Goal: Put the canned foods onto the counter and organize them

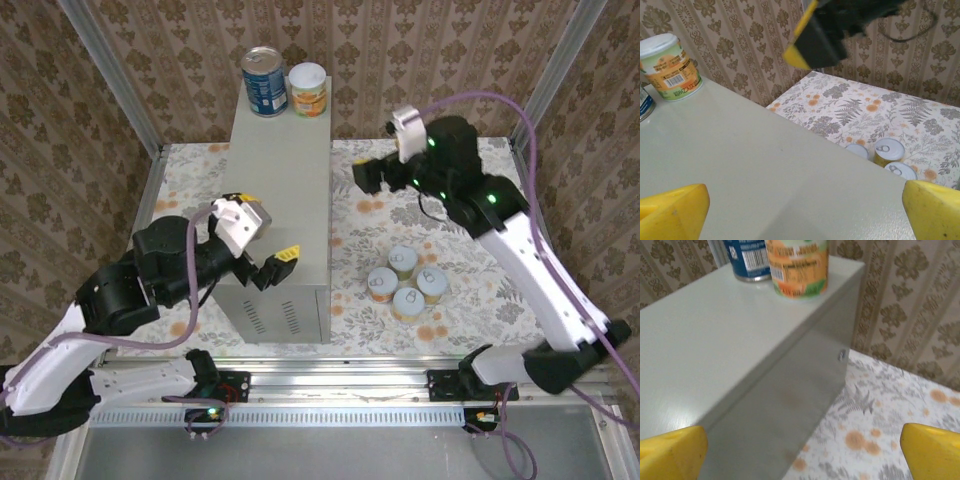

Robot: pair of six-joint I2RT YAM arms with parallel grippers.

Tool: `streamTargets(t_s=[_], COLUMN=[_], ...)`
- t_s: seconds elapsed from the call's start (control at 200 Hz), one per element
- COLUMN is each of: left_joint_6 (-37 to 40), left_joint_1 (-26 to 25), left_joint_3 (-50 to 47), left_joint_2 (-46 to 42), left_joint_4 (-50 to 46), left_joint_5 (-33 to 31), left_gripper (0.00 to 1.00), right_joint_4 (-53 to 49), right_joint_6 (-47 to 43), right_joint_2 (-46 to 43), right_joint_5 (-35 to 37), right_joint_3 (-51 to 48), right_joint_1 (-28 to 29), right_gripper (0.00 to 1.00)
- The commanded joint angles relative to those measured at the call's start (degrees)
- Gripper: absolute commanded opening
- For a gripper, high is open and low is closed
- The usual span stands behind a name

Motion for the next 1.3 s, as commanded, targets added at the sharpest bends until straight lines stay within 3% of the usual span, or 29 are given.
streamTargets(t_s=[0.0,0.205,0.45,0.83,1.295], left_joint_6=[-0.98,-1.76,-3.61,-5.55,-5.96], left_joint_1=[0.44,0.31,-0.08,-4.26,-6.06], left_joint_3=[3.03,5.99,9.01,15.82,15.44], left_joint_2=[2.32,8.11,14.75,23.25,23.93], left_joint_4=[0.72,2.94,4.87,0.2,0.56], left_joint_5=[1.5,2.9,4.28,4.98,5.63], left_gripper=[1.0,1.0,1.0,1.0,1.0], right_joint_4=[-5.63,-12.35,-18.61,-17.74,-11.95], right_joint_6=[3.83,9.95,17.57,31.05,36.38], right_joint_2=[-8.07,-20.23,-26.14,-23.6,-20.75], right_joint_5=[4.18,7.6,12.39,16.66,18.67], right_joint_3=[-7.36,-19.59,-30.49,-42.43,-51.59], right_joint_1=[-0.19,-0.11,-0.1,-0.19,-1.15], right_gripper=[1.0,1.0,1.0,1.0,1.0])
